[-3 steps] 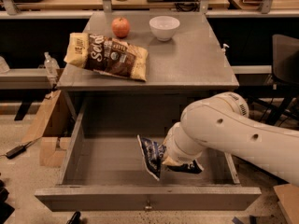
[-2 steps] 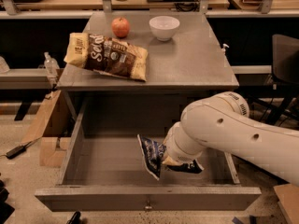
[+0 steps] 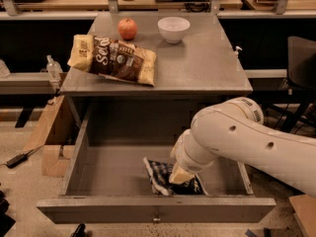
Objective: Place blue chip bag into top drawer
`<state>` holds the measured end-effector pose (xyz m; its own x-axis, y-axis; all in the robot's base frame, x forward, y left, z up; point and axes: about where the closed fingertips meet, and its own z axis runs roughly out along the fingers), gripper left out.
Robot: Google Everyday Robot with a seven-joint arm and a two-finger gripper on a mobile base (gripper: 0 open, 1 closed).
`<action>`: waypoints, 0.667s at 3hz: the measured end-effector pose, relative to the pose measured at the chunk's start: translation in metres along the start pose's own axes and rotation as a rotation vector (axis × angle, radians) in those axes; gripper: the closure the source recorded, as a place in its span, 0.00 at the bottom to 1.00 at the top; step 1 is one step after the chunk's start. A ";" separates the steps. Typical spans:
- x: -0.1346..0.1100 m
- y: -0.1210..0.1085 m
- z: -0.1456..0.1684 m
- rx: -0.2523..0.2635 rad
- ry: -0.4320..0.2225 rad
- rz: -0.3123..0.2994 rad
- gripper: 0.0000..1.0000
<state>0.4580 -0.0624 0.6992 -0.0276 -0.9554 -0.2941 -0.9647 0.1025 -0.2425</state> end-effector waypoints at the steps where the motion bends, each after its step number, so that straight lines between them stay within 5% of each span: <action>1: -0.001 0.000 0.000 0.001 0.001 -0.002 0.00; 2: -0.001 0.000 0.000 0.001 0.001 -0.002 0.00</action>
Offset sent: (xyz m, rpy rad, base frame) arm -0.0004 0.0003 0.0004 -0.0011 -0.0008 0.0011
